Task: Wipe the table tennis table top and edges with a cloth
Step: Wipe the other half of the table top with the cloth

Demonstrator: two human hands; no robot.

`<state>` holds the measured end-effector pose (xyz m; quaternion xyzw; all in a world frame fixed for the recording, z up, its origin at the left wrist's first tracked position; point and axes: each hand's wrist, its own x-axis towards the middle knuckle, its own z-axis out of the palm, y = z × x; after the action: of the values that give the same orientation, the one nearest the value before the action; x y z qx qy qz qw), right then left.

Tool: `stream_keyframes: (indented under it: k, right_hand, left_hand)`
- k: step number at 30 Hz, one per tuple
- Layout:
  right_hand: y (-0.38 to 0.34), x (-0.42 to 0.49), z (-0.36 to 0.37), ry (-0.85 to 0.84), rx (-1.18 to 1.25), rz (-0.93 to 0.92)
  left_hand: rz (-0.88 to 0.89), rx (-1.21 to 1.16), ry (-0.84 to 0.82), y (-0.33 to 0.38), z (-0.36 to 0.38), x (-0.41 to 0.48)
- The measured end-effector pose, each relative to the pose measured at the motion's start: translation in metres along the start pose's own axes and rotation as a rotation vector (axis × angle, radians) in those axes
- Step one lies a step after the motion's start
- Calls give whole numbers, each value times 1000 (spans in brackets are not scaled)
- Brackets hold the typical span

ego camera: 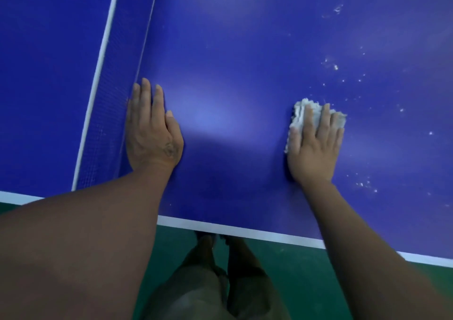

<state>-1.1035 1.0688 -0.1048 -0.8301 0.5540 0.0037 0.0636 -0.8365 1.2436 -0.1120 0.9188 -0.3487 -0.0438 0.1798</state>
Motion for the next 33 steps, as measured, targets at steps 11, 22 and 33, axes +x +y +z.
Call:
stream_keyframes:
  k: [11,22,33]
  right_hand:
    - [-9,-146,23,-17,65,-367]
    - [42,-142,10,-33,70,-264]
    - [89,1,-1,66,48,-277]
  left_hand:
    - [38,60,24,0,-1,-2]
    - [-31,158,-29,33,5,-17]
    - [19,282,-91,117,49,3]
